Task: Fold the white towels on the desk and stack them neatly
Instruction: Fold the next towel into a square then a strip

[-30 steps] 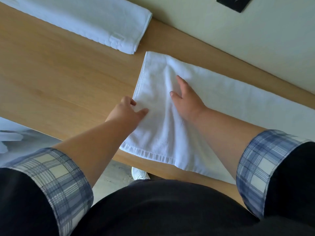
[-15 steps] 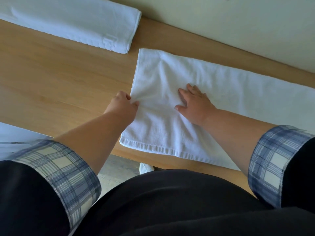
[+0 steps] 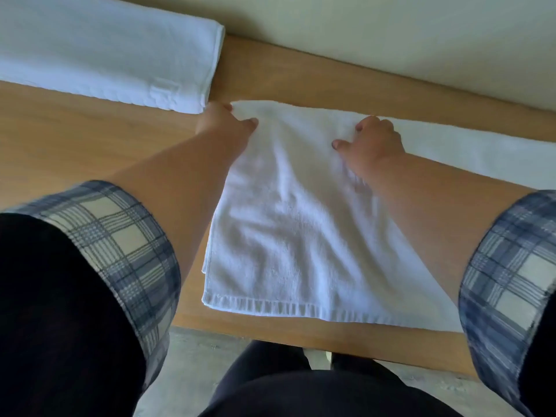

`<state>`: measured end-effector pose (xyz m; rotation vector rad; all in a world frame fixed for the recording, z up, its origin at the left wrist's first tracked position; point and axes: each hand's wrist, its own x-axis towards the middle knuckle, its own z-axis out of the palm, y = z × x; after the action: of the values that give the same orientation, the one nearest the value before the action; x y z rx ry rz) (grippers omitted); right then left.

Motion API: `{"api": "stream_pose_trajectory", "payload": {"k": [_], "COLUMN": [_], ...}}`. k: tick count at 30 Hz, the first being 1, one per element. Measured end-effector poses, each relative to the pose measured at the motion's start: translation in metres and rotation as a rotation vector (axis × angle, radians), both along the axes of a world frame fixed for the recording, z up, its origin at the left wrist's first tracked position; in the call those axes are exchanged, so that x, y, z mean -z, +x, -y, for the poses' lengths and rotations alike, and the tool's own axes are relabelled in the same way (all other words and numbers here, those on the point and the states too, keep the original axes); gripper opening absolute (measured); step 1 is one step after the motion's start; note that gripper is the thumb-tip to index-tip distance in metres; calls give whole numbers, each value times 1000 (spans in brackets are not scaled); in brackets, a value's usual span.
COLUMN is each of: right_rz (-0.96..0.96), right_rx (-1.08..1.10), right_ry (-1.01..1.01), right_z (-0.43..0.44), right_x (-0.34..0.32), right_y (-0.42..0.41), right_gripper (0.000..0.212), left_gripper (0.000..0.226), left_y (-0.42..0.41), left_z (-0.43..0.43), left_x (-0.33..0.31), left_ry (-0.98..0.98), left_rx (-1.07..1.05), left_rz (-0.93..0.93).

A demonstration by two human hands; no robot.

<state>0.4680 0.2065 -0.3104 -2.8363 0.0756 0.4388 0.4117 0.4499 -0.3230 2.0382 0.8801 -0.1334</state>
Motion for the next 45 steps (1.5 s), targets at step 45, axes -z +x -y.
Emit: {"api": "stream_pose_trajectory", "payload": {"k": [45], "right_rz": [167], "right_rx": [-156], "right_ry": [179], "right_z": [93], "right_x": [6], "right_y": [-73], "right_gripper": [44], "left_gripper": [64], "left_y": [-68], "left_z": [80], "left_x": [-23], "left_ry": [488], "left_rx": [483], "left_rz": [258]}}
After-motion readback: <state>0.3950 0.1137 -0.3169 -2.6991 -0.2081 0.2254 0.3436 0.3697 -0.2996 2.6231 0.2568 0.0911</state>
